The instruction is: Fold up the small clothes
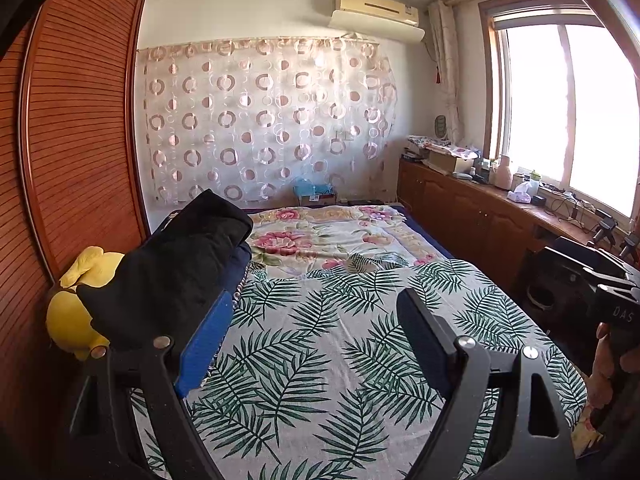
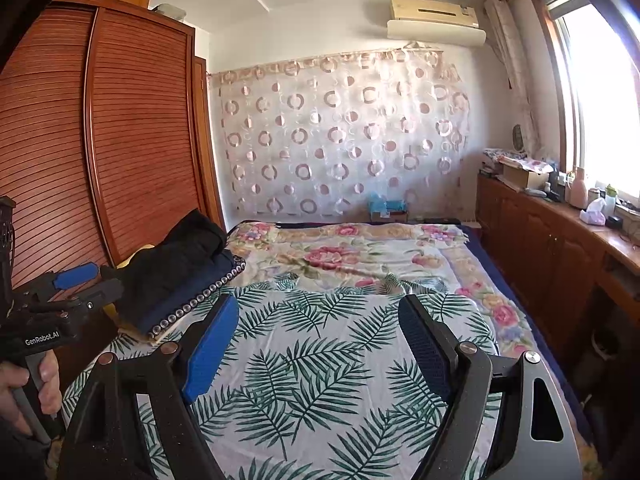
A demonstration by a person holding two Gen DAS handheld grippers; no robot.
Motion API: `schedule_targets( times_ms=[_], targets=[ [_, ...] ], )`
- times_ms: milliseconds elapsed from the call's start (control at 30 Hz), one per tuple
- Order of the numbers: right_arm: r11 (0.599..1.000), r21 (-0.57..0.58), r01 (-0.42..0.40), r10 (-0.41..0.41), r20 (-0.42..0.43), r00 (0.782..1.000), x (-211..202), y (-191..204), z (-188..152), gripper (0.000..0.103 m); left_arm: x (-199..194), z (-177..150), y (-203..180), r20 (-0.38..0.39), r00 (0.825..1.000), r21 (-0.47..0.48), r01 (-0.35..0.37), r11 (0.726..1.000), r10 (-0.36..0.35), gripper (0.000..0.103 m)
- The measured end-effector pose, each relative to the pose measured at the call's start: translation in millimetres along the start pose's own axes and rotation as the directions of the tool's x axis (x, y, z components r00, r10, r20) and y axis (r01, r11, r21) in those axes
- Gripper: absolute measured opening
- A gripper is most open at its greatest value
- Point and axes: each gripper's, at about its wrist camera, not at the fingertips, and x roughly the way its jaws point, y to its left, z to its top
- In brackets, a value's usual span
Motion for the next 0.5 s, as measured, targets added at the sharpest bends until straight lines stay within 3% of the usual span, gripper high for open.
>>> schedule_targets(
  times_ms=[500],
  targets=[
    [1.0, -0.006, -0.007, 0.007, 0.0, 1.0, -2.2, -7.9, 2.6, 0.083, -3.5, -0.1, 1.8, 0.007, 1.0, 0.0, -0.008, 1.0, 0.008, 0.085]
  ],
)
